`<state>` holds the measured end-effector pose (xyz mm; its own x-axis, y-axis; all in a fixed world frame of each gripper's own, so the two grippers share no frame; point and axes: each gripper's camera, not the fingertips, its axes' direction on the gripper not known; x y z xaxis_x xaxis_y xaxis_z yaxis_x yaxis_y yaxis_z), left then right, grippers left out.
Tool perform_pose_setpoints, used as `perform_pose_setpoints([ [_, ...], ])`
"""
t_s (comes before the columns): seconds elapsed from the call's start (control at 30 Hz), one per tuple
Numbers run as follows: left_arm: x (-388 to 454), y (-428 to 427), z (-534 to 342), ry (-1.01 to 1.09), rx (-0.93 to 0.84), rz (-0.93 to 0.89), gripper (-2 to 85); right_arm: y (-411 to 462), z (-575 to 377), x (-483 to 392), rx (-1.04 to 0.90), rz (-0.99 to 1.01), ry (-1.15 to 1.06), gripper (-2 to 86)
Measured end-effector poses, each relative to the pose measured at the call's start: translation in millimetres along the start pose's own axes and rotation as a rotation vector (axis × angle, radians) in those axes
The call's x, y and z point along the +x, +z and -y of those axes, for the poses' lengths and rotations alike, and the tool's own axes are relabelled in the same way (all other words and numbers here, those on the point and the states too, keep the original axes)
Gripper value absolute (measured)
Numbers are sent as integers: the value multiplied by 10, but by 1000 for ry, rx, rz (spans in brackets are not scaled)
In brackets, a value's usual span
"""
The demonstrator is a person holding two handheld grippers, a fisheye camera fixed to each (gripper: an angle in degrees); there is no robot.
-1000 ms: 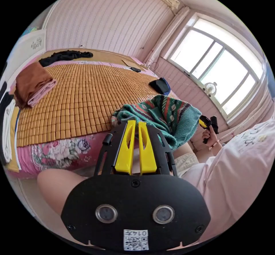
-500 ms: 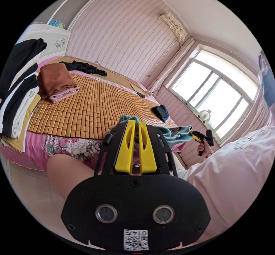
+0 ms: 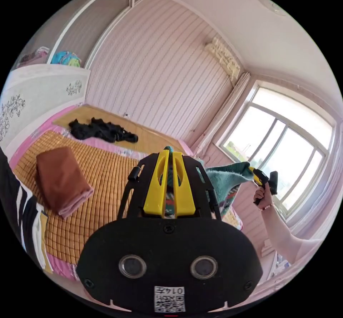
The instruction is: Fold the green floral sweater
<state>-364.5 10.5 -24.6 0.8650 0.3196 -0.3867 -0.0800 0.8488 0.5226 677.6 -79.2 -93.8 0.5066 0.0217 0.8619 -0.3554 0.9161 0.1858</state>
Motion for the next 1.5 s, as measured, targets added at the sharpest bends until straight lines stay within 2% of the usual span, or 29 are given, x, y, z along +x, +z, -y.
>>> perform_pose_setpoints([
  [0.03, 92, -231, 280, 22, 100, -11, -10, -116, 206, -160, 78, 16, -38, 11],
  [0.1, 191, -472, 536, 68, 148, 15, -10, -203, 375, -349, 117, -7, -104, 12],
  [0.17, 214, -560, 507, 170, 130, 4, -10, -228, 356, -403, 139, -43, -148, 12],
  [0.3, -69, -486, -22, 182, 19, -8, -10, -211, -176, -102, 115, -13, -134, 14],
  [0.4, -495, -442, -732, 94, -123, -57, -9, -90, -880, 209, -15, -100, -80, 14],
  [0.47, -791, -288, -1443, 64, -353, 54, -9, 71, -1384, 451, -159, -172, -13, 14],
  [0.5, -876, -225, -1636, 48, -427, 81, -9, 208, -1743, 662, -270, -236, 65, 13],
  [0.57, -1186, 4, -2335, -66, -688, 155, -9, 424, -2285, 1027, -455, -297, 229, 12],
  [0.67, -1312, 179, -2715, -108, -860, 172, -9, 704, -2929, 1404, -673, -352, 433, 8],
  [0.73, -1293, 188, -2713, -72, -871, 200, -9, 820, -3116, 1425, -743, -414, 454, 6],
  [0.87, -1264, 206, -2692, 11, -914, 193, -8, 802, -3103, 1385, -719, -416, 453, 4],
  [1.07, -1317, 413, -2847, 20, -1025, 218, 8, 791, -3071, 1471, -703, -451, 483, 5],
  [1.2, -1360, 416, -2734, -19, -1006, 142, 44, 905, -3013, 1572, -760, -433, 477, 14],
  [1.27, -1339, 310, -2560, 33, -924, 166, 49, 946, -2924, 1640, -808, -427, 466, 26],
  [1.3, -1337, 287, -2513, 48, -916, 185, 49, 925, -2811, 1700, -803, -453, 453, 65],
  [1.4, -1394, 242, -2335, 84, -842, 238, 52, 885, -2342, 1871, -658, -488, 393, 122],
  [1.5, -1610, 520, -2308, 52, -822, 315, 78, 1163, -1746, 2145, -516, -469, 330, 132],
])
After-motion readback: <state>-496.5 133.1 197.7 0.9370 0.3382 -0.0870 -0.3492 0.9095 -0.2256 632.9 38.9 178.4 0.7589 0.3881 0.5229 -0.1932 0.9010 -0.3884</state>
